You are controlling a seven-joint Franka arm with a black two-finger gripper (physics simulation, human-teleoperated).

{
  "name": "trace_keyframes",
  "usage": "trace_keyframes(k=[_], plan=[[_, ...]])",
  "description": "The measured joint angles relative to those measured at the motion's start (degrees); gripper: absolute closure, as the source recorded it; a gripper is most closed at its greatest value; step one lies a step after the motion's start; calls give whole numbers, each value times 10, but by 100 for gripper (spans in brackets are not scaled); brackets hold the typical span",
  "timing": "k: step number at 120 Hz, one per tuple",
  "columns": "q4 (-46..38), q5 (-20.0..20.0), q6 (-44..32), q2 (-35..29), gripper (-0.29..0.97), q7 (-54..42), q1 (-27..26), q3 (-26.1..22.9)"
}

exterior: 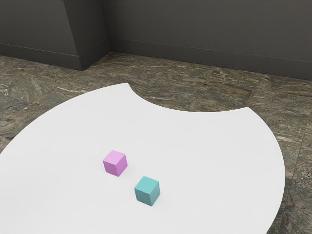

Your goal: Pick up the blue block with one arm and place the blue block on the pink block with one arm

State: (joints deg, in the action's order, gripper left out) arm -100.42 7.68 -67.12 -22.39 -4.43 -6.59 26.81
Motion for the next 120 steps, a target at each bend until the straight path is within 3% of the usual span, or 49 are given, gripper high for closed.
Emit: trace_keyframes(k=[21, 29, 36, 46, 59, 68, 84, 94, 120], plan=[[25, 3, -60, 0, 0, -12, 0, -7], [165, 1, -50, 1, 0, -15, 0, -85], [203, -2, -46, 18, 0, -13, 0, -183], [115, -15, -76, 36, 0, -5, -1, -260], [-79, -35, -167, 40, 0, 13, -1, -294], [-162, -45, -227, 45, 0, 26, -1, -303], [-239, -64, -348, 72, 0, 56, -1, -345], [-268, -109, -436, 95, 0, 76, -1, -359], [-290, -168, -641, 185, 0, 123, 2, -369]])
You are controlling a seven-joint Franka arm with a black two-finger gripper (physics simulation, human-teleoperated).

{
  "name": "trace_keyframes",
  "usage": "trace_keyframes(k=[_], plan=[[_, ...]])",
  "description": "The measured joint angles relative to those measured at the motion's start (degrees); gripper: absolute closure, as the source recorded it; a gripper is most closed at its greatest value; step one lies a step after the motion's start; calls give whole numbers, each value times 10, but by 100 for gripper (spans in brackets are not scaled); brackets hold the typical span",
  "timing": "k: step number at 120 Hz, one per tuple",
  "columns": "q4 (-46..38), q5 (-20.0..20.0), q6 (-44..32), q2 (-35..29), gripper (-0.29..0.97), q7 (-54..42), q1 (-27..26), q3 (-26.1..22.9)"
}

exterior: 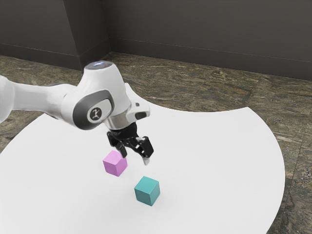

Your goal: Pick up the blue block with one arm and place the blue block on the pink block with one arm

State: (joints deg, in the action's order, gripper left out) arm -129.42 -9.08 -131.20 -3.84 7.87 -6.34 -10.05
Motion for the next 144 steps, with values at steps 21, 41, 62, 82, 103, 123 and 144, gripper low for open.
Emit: trace_keyframes(k=[21, 41, 62, 82, 103, 123, 144], plan=[[1, -17, -81, 59, 0, 31, 4, 5], [-10, -21, -124, 68, 0, 50, 6, 6], [-8, 3, -73, 66, 0, 56, -3, 5], [12, 49, -37, 87, 0, 63, -8, 4], [16, 62, -23, 108, 0, 68, -10, 1], [17, 60, -31, 127, 0, 71, -10, 0], [22, 58, -46, 142, 0, 73, -22, 0]])
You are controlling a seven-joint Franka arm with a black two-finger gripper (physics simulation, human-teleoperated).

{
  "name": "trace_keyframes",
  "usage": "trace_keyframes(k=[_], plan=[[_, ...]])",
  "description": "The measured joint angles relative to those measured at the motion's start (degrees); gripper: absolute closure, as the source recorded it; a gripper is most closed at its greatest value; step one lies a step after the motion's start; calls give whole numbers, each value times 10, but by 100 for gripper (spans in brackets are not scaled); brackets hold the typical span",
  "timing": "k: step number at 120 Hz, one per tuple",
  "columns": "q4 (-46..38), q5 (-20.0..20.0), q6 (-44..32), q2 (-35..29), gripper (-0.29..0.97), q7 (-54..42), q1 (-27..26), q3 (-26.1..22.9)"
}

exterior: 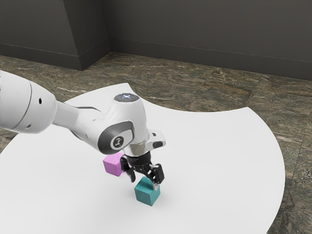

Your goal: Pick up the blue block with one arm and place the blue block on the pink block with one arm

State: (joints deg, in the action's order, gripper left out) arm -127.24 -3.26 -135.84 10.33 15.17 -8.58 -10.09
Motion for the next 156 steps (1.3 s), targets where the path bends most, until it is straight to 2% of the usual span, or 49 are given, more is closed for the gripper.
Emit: trace_keyframes(k=[49, 122, 156], plan=[[-1, 2, -32, 32, 0, 2, -3, 1], [-5, 16, -54, 39, 0, -2, -3, 3], [-12, 18, -55, 37, 7, -3, -3, 3]])
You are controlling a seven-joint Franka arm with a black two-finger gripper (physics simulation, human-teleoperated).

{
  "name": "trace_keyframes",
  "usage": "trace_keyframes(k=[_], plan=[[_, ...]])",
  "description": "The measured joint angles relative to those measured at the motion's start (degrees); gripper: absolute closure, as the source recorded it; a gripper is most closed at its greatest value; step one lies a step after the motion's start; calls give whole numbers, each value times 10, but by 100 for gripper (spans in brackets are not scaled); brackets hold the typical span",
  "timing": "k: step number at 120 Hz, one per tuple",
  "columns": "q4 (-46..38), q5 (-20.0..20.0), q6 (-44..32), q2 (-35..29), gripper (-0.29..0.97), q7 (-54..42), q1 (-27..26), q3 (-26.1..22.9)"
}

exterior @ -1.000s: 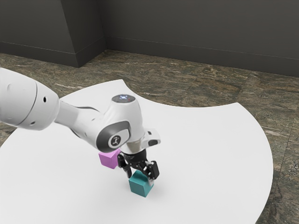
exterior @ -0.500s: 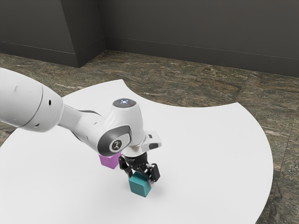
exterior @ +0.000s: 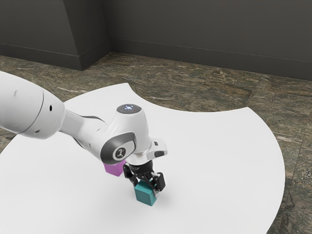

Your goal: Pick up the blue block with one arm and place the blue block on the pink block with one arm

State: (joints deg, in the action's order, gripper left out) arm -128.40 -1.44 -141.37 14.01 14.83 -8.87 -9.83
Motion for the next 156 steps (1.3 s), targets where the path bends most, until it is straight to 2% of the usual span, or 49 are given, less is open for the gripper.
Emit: trace_keyframes(k=[70, 94, 102, 115, 129, 146, 156], plan=[[0, 4, 0, -5, 26, -3, 0, 0], [-1, 7, 6, -41, 30, -2, 1, 2], [-4, 9, 17, -60, 30, -4, 1, 20], [-7, 12, 46, -104, 30, -14, -2, 89], [-7, 14, 76, -127, 30, -33, 29, 140], [-5, 15, 95, -124, 29, -66, 83, 158], [-4, 15, 102, -123, 29, -83, 96, 160]])
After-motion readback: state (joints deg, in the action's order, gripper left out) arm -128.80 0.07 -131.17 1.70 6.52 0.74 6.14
